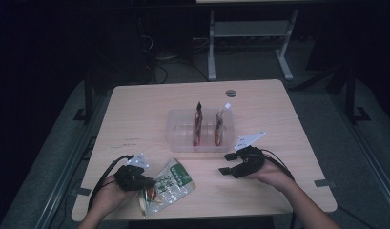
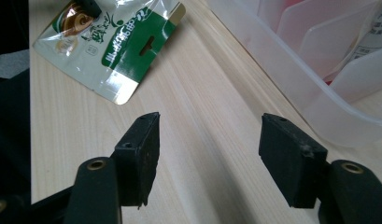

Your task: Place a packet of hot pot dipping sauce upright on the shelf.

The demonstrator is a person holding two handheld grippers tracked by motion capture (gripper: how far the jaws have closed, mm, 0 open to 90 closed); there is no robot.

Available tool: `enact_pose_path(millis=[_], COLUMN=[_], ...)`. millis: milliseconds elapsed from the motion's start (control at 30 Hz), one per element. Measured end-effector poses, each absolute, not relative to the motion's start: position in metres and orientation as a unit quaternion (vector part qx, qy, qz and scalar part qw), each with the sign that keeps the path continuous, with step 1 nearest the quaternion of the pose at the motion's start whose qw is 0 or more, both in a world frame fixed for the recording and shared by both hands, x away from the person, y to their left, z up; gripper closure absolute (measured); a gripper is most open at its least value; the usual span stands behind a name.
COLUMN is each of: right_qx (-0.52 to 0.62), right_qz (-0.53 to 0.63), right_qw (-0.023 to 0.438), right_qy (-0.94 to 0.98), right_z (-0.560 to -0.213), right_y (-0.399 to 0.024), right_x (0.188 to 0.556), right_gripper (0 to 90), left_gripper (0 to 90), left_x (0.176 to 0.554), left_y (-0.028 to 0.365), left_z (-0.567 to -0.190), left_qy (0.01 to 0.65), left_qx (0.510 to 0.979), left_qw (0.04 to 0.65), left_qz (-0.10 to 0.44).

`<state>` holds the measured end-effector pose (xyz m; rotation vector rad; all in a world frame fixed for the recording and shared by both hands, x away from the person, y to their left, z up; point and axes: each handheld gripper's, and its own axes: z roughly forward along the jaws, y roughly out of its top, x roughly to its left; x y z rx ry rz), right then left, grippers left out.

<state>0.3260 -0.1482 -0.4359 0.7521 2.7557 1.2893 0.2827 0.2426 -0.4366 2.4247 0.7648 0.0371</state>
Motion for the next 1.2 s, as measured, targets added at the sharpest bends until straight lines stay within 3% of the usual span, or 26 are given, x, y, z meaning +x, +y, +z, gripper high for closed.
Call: enact_pose_path(millis=[367,700,1000,1200], right_qx=[0.241,0.222,0.211,0.209], right_qz=[0.426,0.442,0.452,0.464], right_qw=[-0.026,-0.058,-0.075,-0.095], right_qy=[0.872,0.867,0.864,0.856], right_z=[-0.431,-0.427,-0.426,-0.426], right_y=[-0.149,-0.145,-0.141,-0.136], right_x=[0.329,0.326,0.326,0.328], right_gripper=[23.6,20.0,19.2,25.2], left_gripper=[89.8,89.8,89.7,89.7], left_x=[0.279,0.283,0.294,0.294], left_y=[0.236,0.209,0.179,0.169], left_z=[-0.412,-0.397,-0.39,-0.391], left_qy=[0.259,0.221,0.184,0.162], left_qx=[0.896,0.892,0.896,0.893], left_qw=[0.36,0.391,0.402,0.417], left_qz=[0.032,0.04,0.042,0.049])
